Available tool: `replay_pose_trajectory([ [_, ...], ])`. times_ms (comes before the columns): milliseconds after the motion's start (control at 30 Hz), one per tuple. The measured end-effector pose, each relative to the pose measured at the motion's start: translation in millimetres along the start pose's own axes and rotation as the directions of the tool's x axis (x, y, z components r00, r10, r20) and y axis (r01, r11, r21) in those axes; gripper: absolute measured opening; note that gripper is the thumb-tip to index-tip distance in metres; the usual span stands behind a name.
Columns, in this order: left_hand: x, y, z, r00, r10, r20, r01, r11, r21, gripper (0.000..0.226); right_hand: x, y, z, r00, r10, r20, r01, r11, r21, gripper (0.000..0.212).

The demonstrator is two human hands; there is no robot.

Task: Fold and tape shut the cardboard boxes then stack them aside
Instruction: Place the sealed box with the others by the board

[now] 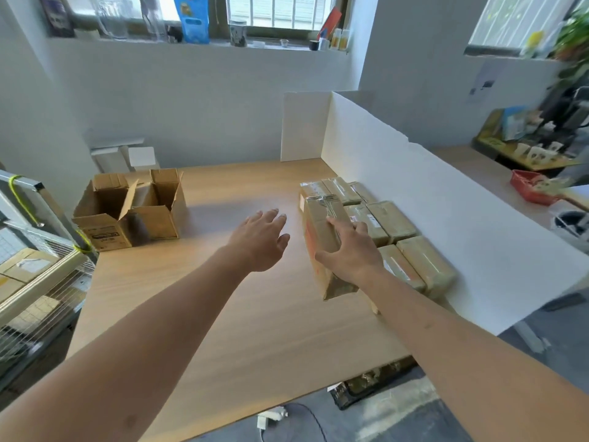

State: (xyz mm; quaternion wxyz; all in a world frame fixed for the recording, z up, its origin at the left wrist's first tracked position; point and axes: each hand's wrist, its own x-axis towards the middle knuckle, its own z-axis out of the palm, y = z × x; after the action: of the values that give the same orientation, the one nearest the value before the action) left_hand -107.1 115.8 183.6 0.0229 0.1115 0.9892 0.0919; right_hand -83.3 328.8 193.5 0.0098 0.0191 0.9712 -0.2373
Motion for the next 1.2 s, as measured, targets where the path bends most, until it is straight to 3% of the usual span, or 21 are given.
replay_pose_trajectory([
  [533, 177, 11, 99, 0.991, 0.031, 0.129, -0.034, 0.999, 0.023, 0.057, 163, 92, 55, 0.989, 0.083, 0.12, -0.082, 0.997, -0.008, 0.085],
  [800, 245, 11, 137, 0.98, -0.006, 0.2, 0.01, 1.0, -0.02, 0.055, 242, 118, 89, 0.974, 0.102, 0.202, -0.101, 0.995, -0.02, 0.083],
  [1200, 304, 12, 229, 0.958, -0.125, 0.259, 0.146, 0.987, -0.064, 0.054, 316, 174, 177, 0.981, 0.039, 0.19, -0.01, 0.989, -0.151, 0.081],
])
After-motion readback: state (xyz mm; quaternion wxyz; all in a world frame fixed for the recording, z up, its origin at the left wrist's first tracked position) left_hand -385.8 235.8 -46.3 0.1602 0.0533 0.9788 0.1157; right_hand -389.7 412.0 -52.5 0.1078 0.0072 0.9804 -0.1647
